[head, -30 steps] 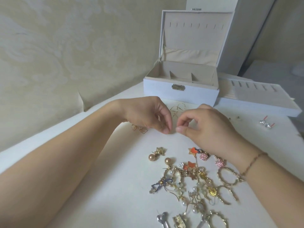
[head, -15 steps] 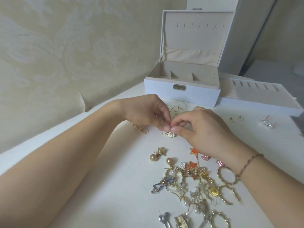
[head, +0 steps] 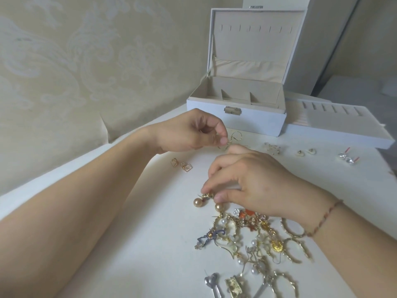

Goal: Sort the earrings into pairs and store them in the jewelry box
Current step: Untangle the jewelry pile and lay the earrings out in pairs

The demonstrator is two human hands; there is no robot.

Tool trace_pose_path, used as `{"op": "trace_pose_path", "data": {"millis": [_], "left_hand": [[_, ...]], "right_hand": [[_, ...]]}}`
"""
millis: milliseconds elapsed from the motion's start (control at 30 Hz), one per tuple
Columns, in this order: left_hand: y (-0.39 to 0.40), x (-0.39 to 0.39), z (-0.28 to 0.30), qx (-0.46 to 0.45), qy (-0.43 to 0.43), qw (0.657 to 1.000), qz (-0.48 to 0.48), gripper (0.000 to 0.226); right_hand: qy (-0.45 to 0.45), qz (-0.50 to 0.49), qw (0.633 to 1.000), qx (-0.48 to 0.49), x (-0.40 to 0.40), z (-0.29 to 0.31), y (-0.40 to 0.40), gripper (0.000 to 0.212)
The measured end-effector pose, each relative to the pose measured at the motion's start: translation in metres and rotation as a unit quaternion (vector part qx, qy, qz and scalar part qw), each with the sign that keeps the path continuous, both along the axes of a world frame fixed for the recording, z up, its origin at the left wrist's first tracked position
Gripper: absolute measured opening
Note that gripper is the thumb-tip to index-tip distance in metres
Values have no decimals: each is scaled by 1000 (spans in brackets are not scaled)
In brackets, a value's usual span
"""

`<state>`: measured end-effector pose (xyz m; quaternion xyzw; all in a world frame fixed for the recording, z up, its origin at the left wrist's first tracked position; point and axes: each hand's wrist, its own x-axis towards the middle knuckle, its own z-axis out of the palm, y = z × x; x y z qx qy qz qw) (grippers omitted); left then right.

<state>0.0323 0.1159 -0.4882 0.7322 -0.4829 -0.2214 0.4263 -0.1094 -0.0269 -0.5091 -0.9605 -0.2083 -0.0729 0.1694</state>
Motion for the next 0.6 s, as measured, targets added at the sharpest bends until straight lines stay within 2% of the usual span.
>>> {"op": "trace_pose_path", "data": {"millis": [133,167,233,300,333,433,600], "left_hand": [[-5,-6,-3,-44,13,999,4,8],[-7,-8,-4,-57,23,998,5,9],[-10,-12,-5,-74,41,996,3,9],[-14,-17,-4,-65,29,997,5,11],[-16,-20,-4,-64,16,998,3,16],[-23,-30,-6,-100,0,995,17,32],[-28,-39,-6,-174,-21,984,43,23]], "right_hand": [[7,-7,1000,-18,-1,0,-10,11],[14,-21,1000,18,-1,1,-16,9],[17,-63,984,167,-2,5,-28,2],[1,-99,942,319,-2,9,-37,7],[-4,-114,925,362,-3,11,-40,10],[5,-150,893,425,-3,11,-41,20],[22,-170,872,459,-2,11,-38,28]]}}
